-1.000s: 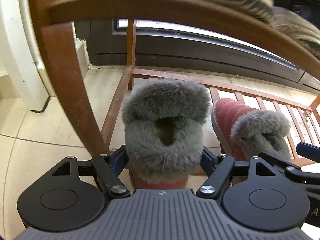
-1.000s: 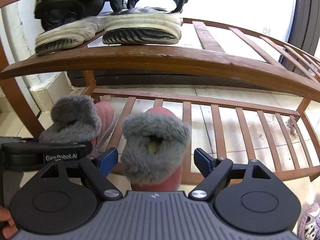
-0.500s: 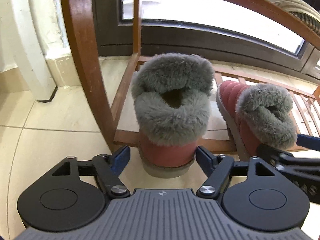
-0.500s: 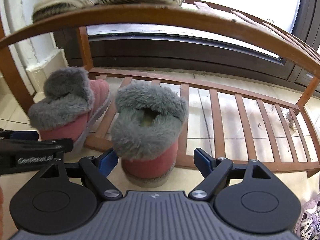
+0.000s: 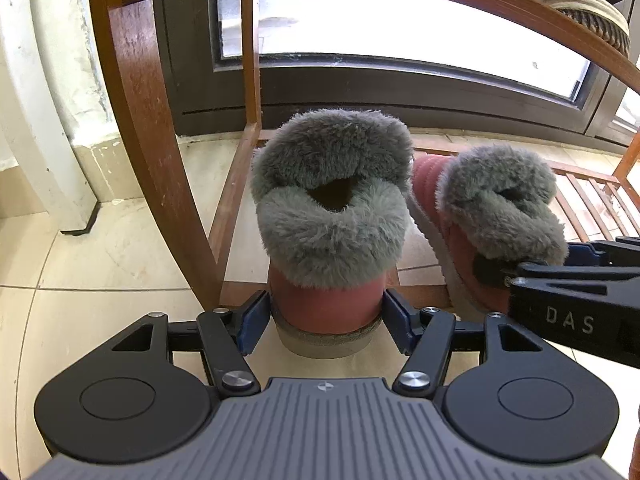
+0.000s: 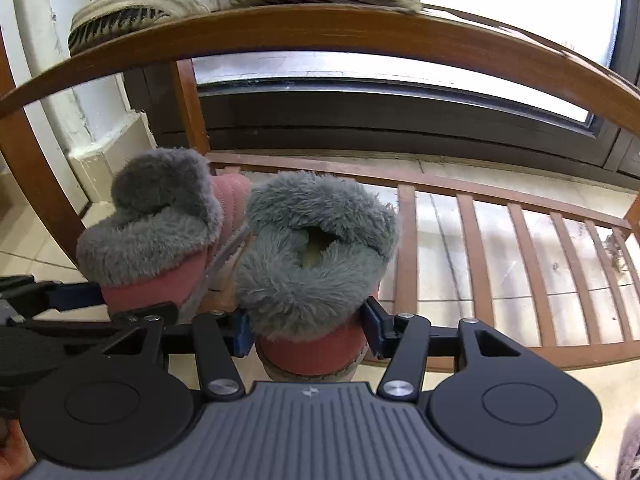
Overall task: Organize scattered shoes
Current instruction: 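Lower the pink slippers onto the lower rack shelf with both grippers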
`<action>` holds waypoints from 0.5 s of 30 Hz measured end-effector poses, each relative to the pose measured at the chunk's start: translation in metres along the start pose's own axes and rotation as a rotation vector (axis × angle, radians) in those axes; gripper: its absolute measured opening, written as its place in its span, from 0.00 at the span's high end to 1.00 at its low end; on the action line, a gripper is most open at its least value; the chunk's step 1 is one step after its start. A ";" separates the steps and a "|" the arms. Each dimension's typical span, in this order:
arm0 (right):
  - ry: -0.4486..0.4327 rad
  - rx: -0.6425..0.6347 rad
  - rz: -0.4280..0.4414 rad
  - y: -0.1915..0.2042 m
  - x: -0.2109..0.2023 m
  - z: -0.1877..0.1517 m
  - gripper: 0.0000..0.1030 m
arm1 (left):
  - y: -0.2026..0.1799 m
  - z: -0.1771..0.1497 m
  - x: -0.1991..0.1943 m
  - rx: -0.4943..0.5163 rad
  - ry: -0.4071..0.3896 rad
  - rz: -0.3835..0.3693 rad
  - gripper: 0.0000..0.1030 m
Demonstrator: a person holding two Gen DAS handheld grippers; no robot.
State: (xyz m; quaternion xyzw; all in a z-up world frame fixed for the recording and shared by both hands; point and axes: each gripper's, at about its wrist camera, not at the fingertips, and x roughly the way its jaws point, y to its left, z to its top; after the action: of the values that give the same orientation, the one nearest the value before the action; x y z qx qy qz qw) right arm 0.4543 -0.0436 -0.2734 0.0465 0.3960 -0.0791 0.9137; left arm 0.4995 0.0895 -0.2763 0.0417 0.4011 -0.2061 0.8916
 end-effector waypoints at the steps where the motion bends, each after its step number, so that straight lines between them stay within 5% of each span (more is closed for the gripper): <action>1: -0.001 0.002 0.001 0.000 0.001 0.001 0.44 | 0.001 0.001 0.001 -0.004 0.002 -0.003 0.38; 15: -0.016 0.012 0.019 -0.010 0.019 0.013 0.43 | 0.001 0.019 0.022 0.002 -0.002 0.003 0.38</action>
State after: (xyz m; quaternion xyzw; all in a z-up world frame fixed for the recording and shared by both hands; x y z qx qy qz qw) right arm 0.4752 -0.0571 -0.2786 0.0553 0.3875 -0.0731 0.9173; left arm 0.5262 0.0783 -0.2802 0.0429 0.4000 -0.2052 0.8922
